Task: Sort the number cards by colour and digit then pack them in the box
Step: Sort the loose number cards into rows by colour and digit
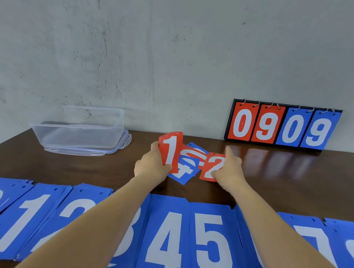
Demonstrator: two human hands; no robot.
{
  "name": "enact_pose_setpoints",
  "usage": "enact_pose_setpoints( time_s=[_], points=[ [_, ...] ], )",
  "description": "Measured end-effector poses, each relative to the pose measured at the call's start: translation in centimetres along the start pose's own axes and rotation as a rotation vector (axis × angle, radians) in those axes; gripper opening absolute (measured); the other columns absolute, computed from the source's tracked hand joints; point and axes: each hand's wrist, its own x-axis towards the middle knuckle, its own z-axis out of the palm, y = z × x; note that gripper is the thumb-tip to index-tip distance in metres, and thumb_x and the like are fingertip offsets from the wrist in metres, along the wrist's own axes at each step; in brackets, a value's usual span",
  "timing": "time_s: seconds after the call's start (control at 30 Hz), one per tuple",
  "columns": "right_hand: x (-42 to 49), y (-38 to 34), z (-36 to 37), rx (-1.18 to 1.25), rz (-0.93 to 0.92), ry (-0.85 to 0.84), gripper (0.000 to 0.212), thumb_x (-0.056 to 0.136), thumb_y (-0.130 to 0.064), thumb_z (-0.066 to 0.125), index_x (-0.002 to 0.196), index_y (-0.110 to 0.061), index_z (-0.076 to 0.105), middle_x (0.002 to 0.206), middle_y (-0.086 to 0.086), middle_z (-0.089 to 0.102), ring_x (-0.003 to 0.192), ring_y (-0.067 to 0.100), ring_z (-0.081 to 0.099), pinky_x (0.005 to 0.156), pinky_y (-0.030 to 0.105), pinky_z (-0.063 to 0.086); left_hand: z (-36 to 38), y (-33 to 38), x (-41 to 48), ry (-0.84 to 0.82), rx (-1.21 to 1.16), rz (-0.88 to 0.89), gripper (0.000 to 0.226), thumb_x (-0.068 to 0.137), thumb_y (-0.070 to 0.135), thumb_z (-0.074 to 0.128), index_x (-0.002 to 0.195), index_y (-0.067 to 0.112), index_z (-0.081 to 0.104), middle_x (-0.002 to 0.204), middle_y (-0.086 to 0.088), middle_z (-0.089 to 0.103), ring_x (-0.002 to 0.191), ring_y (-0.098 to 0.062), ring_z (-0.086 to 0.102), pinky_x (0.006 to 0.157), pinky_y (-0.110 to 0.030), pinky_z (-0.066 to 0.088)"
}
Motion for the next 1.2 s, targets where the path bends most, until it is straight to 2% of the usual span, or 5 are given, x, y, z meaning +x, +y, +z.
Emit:
enact_pose_setpoints(
  time_s=[0.17, 0.33, 0.47, 0.63, 1.2],
  points=[
    [-0.6, 0.1, -0.9, 0.211, 0.055, 0.136, 0.088, 0.087, -0.003, 0.067, 0.153, -0.019, 0.011, 0.148, 0.013, 0.034, 0.131, 0.030, 0.044, 0.097, 0.042, 0.047, -1.7, -0.1, -0.5, 0.048, -0.382, -0.057, 0.059, 0.095, 0.007, 0.051, 0.148, 0.010, 0.025, 0.136, -0.012, 0.051, 0.119, -0.027, 0.054, 0.082, -0.030, 0.046],
    [-1.8, -0.8, -2.8, 0.414, 0.049, 0.224, 0.029, 0.096, -0.022, 0.058, 0.124, -0.014, 0.057, 0.122, 0.008, 0.064, 0.107, 0.024, 0.063, 0.085, 0.038, 0.053, -4.3, -0.1, -1.8, 0.092, -0.520, -0.049, 0.029, 0.098, 0.011, 0.046, 0.126, 0.007, 0.053, 0.111, -0.009, 0.063, 0.090, -0.020, 0.061, 0.070, -0.025, 0.047],
    [-4.0, -2.0, -4.1, 0.532, 0.054, 0.239, 0.024, 0.099, -0.020, 0.054, 0.121, -0.013, 0.060, 0.117, 0.005, 0.064, 0.109, 0.025, 0.062, 0.086, 0.038, 0.052, -6.9, -0.6, -3.8, 0.138, -0.575, -0.028, 0.011, 0.095, 0.007, 0.049, 0.090, 0.012, 0.057, 0.075, -0.001, 0.057, 0.065, -0.016, 0.053, 0.055, -0.020, 0.040],
    [-7.5, -2.8, -4.9, 0.622, 0.047, 0.264, 0.019, 0.098, -0.015, 0.055, 0.115, -0.011, 0.062, 0.106, 0.001, 0.063, 0.100, 0.020, 0.061, 0.080, 0.032, 0.049, -10.1, -2.0, -7.0, 0.112, -0.624, -0.057, 0.017, 0.091, 0.013, 0.058, 0.074, 0.012, 0.061, 0.077, -0.012, 0.063, 0.068, -0.027, 0.056, 0.063, -0.033, 0.048],
    [-23.5, -1.8, -4.8, 0.773, 0.077, 0.270, 0.018, 0.091, -0.015, 0.064, 0.074, -0.020, 0.059, 0.077, -0.003, 0.063, 0.066, 0.009, 0.060, 0.054, 0.023, 0.047, -16.1, -9.5, -18.7, 0.055, -0.736, -0.057, 0.017, 0.092, 0.008, 0.054, 0.109, 0.009, 0.059, 0.091, -0.010, 0.064, 0.062, -0.017, 0.052, 0.056, -0.024, 0.044]
  ],
)
